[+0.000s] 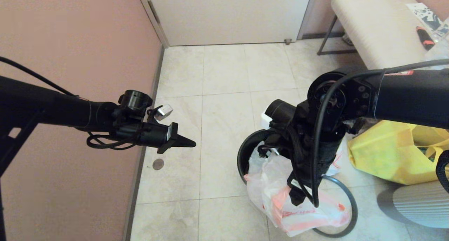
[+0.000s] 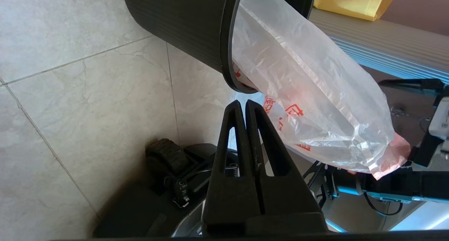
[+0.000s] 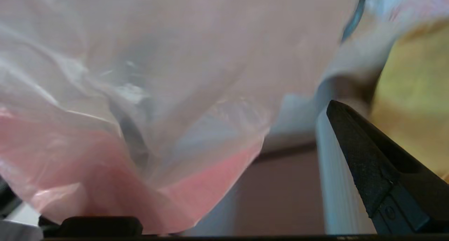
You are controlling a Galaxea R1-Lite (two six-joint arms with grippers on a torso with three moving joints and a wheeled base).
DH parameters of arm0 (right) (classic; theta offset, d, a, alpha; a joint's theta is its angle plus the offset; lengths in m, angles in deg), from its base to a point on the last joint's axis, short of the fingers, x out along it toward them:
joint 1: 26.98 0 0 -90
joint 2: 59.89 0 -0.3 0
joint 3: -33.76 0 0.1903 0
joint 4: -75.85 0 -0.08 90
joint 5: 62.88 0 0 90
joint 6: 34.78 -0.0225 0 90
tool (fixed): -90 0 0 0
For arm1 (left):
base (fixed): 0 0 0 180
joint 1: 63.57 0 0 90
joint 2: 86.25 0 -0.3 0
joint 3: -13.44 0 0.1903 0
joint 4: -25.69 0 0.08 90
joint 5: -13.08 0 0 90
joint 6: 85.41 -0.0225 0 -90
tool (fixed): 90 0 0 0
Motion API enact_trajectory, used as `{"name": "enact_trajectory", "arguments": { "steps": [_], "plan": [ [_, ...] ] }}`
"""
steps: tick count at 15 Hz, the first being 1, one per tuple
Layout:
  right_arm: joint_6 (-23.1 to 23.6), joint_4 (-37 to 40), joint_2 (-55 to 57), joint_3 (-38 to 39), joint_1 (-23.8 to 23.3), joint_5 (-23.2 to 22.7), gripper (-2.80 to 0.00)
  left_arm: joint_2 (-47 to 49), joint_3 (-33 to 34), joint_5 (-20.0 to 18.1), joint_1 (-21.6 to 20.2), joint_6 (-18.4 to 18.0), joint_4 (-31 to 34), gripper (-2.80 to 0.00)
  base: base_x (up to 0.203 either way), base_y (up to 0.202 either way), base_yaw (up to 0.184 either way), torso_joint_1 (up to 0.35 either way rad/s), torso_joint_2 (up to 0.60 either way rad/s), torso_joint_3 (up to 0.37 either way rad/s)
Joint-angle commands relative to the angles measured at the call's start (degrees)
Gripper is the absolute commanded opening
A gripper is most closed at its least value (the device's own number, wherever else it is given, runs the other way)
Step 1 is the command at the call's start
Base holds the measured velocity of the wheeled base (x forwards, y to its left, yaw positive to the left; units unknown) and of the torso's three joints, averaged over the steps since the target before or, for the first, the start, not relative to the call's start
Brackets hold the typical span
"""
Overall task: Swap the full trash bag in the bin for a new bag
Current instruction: Put the new garbage bag on the trash can
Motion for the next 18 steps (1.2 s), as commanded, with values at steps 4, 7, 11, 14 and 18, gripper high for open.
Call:
{"name": "enact_trajectory", "arguments": {
  "steps": [4, 7, 11, 14, 18],
  "plan": [
    [-7.56, 1.34, -2.92, 0.57, -4.29, 10.84, 0.00, -0.44, 0.04, -0.26, 0.24, 0.03, 1.00, -2.80, 0.000, 0.000, 0.000, 0.000, 0.00, 0.000],
    [-9.36, 1.74, -5.58, 0.53, -6.36, 18.46, 0.00, -1.00, 0.18, -0.04, 2.04, -0.21, 2.45, -2.80, 0.000, 0.000, 0.000, 0.000, 0.00, 0.000],
    [-6.37, -2.74, -4.78, -1.49, -3.89, 26.13, 0.00, -3.89, 2.93, 4.81, 4.79, -0.08, 5.25, -2.80, 0.000, 0.000, 0.000, 0.000, 0.00, 0.000],
    [-2.13, -17.21, -4.25, -0.85, -1.77, 15.09, 0.00, -9.43, 7.45, 7.06, 3.89, -0.12, 7.09, -2.80, 0.000, 0.000, 0.000, 0.000, 0.00, 0.000],
    [-6.01, -33.09, -7.84, -0.57, 0.21, -7.80, 0.00, -16.50, 16.61, 8.84, 2.19, -0.43, 7.10, -2.80, 0.000, 0.000, 0.000, 0.000, 0.00, 0.000]
  ]
}}
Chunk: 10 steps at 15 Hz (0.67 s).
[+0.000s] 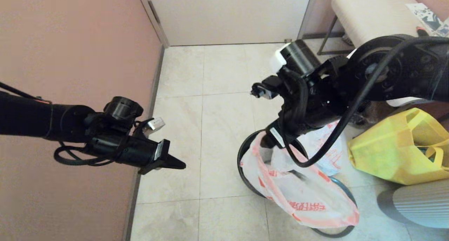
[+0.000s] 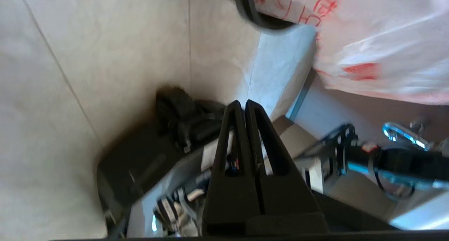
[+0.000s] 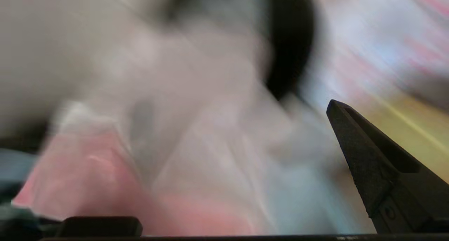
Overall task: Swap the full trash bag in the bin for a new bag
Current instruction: Put the new garbage bag on the trash can
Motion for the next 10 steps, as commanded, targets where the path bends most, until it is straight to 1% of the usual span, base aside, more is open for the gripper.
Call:
{"name": "enact_trajectory", "arguments": {
  "steps": [1, 3, 4, 6, 7, 9, 10],
  "plan": [
    [-2.29, -6.58, -0.82, 0.13, 0.39, -6.82, 0.00, -5.03, 4.70, -0.27, -0.28, 0.06, -0.09, -2.80, 0.000, 0.000, 0.000, 0.000, 0.00, 0.000],
    [-2.28, -10.34, 1.09, -0.10, 1.10, -8.44, 0.00, -7.09, 9.38, -0.28, -0.58, -0.02, -1.43, -2.80, 0.000, 0.000, 0.000, 0.000, 0.00, 0.000],
    [-2.01, -12.21, 2.74, -0.34, 2.11, -8.69, 0.00, -8.01, 12.25, -0.26, -1.81, -0.04, -4.02, -2.80, 0.000, 0.000, 0.000, 0.000, 0.00, 0.000],
    [-0.93, -14.66, 6.46, -0.45, 3.71, -8.73, 0.00, -9.95, 16.28, -0.44, -5.03, 0.00, -11.32, -2.80, 0.000, 0.000, 0.000, 0.000, 0.00, 0.000],
    [-0.59, -16.22, 8.46, -0.47, 4.43, -8.72, 0.00, -10.79, 17.35, -0.55, -6.33, 0.06, -13.62, -2.80, 0.000, 0.000, 0.000, 0.000, 0.00, 0.000],
    [0.32, -19.34, 12.29, -0.91, 5.55, -8.61, 0.00, -11.82, 17.69, -1.41, -8.33, 0.18, -15.20, -2.80, 0.000, 0.000, 0.000, 0.000, 0.00, 0.000],
    [0.66, -20.03, 13.52, -0.99, 6.12, -8.57, 0.00, -12.53, 17.62, -3.59, -9.42, 0.20, -15.35, -2.80, 0.000, 0.000, 0.000, 0.000, 0.00, 0.000]
  ]
}}
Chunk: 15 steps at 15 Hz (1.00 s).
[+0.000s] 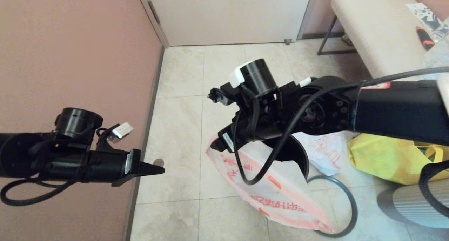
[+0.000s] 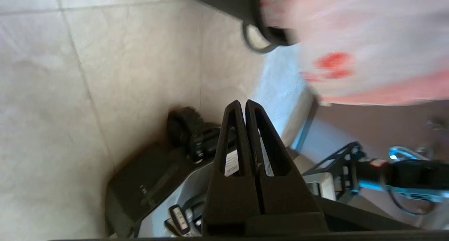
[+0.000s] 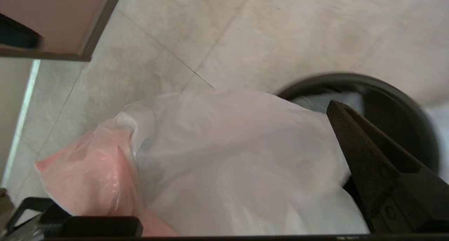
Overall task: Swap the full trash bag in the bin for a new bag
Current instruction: Put the new garbage bag on the trash can
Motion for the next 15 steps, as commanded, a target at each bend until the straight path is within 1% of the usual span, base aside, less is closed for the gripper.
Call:
{"name": "enact_trajectory", "arguments": {
  "steps": [1, 2, 4, 7, 8, 9, 10, 11, 13, 14, 15],
  "plan": [
    [0.29, -0.34, 4.44, -0.19, 1.10, 0.10, 0.00, -1.91, -0.05, -3.57, -1.80, 0.06, -0.08, -2.80, 0.000, 0.000, 0.000, 0.000, 0.00, 0.000],
    [0.38, 0.46, 4.43, 0.02, 1.06, 0.10, 0.00, -1.93, -1.13, -5.30, -1.90, -0.08, -0.08, -2.80, 0.000, 0.000, 0.000, 0.000, 0.00, 0.000],
    [0.38, 2.35, 4.16, 0.43, 0.08, 0.05, 0.00, -0.97, -4.17, -5.47, -0.32, -0.05, 0.31, -2.80, 0.000, 0.000, 0.000, 0.000, 0.00, 0.000],
    [0.47, 2.56, 4.17, 0.59, -0.90, -0.57, 0.00, 4.10, -10.69, -4.57, 4.92, 0.34, 0.57, -2.80, 0.000, 0.000, 0.000, 0.000, 0.00, 0.000],
    [0.55, 2.56, 4.31, 0.74, -1.40, -1.07, 0.00, 4.83, -11.73, -3.78, 6.46, 0.19, 0.42, 0.00, 0.000, 0.000, 0.000, 0.000, 0.00, 0.000],
    [0.89, 2.56, 4.36, 0.77, -2.13, -2.77, 0.00, 5.99, -13.10, -2.78, 7.82, -0.20, 0.48, 0.00, 0.000, 0.000, 0.000, 0.000, 0.00, 0.000],
    [1.45, 2.51, 4.07, 0.78, -2.59, -4.69, 0.00, 7.68, -13.92, -1.98, 8.48, -1.51, 0.38, 0.00, 0.000, 0.000, 0.000, 0.000, 0.00, 0.000],
    [1.52, 2.48, 3.55, 0.78, -2.76, -5.59, 0.00, 9.11, -14.28, -1.74, 8.66, -4.85, 0.40, 0.00, 0.000, 0.000, 0.000, 0.000, 0.00, 0.000],
    [2.32, 2.38, 3.49, 0.78, -3.37, -5.95, 0.00, 9.66, -12.04, -2.49, 9.70, -13.55, 0.12, 0.00, 0.000, 0.000, 0.000, 0.000, 0.00, 0.000],
    [2.64, 2.09, 3.54, 0.62, -3.86, -6.11, 0.00, 9.92, -10.98, -2.73, 10.78, -15.31, -0.52, 0.00, 0.000, 0.000, 0.000, 0.000, 0.00, 0.000],
    [2.99, 2.10, 3.39, 0.67, -4.09, -6.81, 0.00, 10.06, -10.06, -2.77, 11.08, -15.47, -2.28, 0.00, 0.000, 0.000, 0.000, 0.000, 0.00, 0.000]
  ]
}}
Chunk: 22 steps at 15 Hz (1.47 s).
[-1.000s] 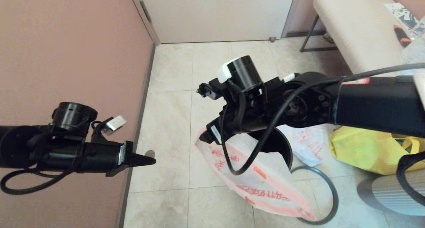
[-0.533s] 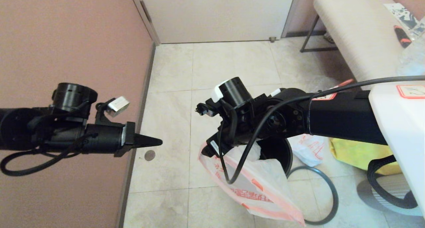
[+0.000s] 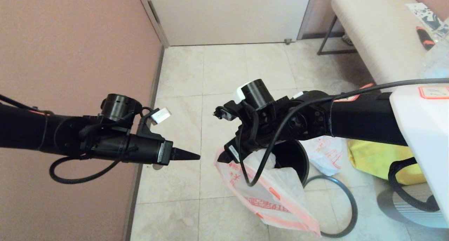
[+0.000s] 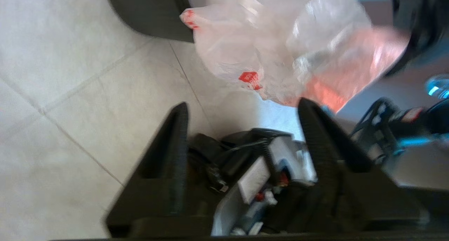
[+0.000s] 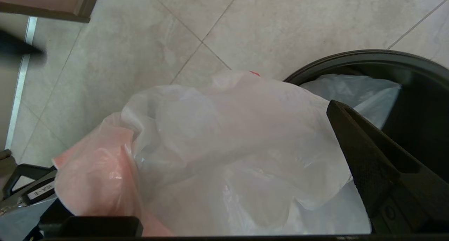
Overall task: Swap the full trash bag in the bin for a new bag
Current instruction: Put the new garbage bag on the trash can
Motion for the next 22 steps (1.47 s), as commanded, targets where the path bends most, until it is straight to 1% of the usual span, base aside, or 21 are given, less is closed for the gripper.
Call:
{"name": "enact_trajectory", "arguments": {
  "steps": [1, 3, 4, 6, 7, 9, 10, 11, 12, 15, 16, 18, 20, 22],
  "plan": [
    [0.26, 0.25, -0.62, -0.04, -0.45, -2.29, 0.00, 1.02, 2.61, -0.33, 0.58, -0.55, -3.42, 0.00, 0.000, 0.000, 0.000, 0.000, 0.00, 0.000],
    [0.32, 0.08, -1.62, -0.20, -0.77, -5.43, 0.00, 1.37, 8.52, -1.91, 0.33, -2.62, -12.56, 0.00, 0.000, 0.000, 0.000, 0.000, 0.00, 0.000],
    [0.45, 0.22, -1.80, -0.19, -0.81, -6.77, 0.00, 2.21, 11.96, -4.53, -0.45, -3.76, -20.33, 0.00, 0.000, 0.000, 0.000, 0.000, 0.00, 0.000],
    [0.51, 0.83, -2.96, 0.01, -0.72, -10.24, 0.00, 7.60, 15.26, -11.25, -1.44, -4.75, -33.68, 0.00, 0.000, 0.000, 0.000, 0.000, 0.00, 0.000],
    [0.44, 1.53, -3.33, 0.05, -0.72, -11.03, 0.00, 9.43, 15.65, -13.17, -0.95, -4.99, -37.95, 0.00, 0.000, 0.000, 0.000, 0.000, 0.00, 0.000],
    [0.39, 2.25, -3.84, 0.05, -0.72, -12.10, 0.00, 10.09, 14.42, -14.19, 0.24, -5.02, -38.70, 0.00, 0.000, 0.000, 0.000, 0.000, 0.00, 0.000],
    [0.10, 2.28, -4.31, 0.05, -0.81, -14.65, 0.00, 10.05, 13.64, -15.64, 0.60, -4.89, -38.76, 0.00, 0.000, 0.000, 0.000, 0.000, 0.00, 0.000],
    [-0.01, 2.55, -5.16, 0.15, -1.00, -16.50, 0.00, 9.71, 13.62, -18.03, 0.62, -4.86, -38.77, 0.00, 0.000, 0.000, 0.000, 0.000, 0.00, 0.000],
    [-0.03, 3.23, -5.67, 0.21, -1.32, -18.94, 0.00, 9.37, 13.80, -21.18, 0.45, -4.86, -38.75, 0.00, 0.000, 0.000, 0.000, 0.000, 0.00, 0.000],
    [0.49, 7.07, -6.29, 0.30, -2.57, -24.97, 0.00, 8.97, 14.96, -27.42, -1.90, -5.22, -38.95, 0.00, 0.000, 0.000, 0.000, 0.000, 0.00, 0.000],
    [0.67, 7.40, -6.04, 0.31, -2.74, -25.85, 0.00, 9.03, 15.01, -29.47, -2.68, -5.29, -38.95, 0.00, 0.000, 0.000, 0.000, 0.000, 0.00, 0.000],
    [0.66, 7.05, -5.79, 0.22, -2.83, -26.25, 0.00, 10.60, 14.05, -31.41, -2.71, -5.15, -38.87, 0.00, 0.000, 0.000, 0.000, 0.000, 0.00, 0.000],
    [0.53, 7.08, -5.93, 0.22, -3.57, -26.32, 0.00, 12.60, 11.49, -35.23, -2.50, -4.54, -38.47, 0.00, 0.000, 0.000, 0.000, 0.000, 0.00, 0.000],
    [0.50, 7.21, -6.26, 0.22, -4.15, -27.31, 0.00, 14.82, 9.03, -35.49, -1.21, -1.38, -38.53, 0.00, 0.000, 0.000, 0.000, 0.000, 0.00, 0.000]
  ]
}}
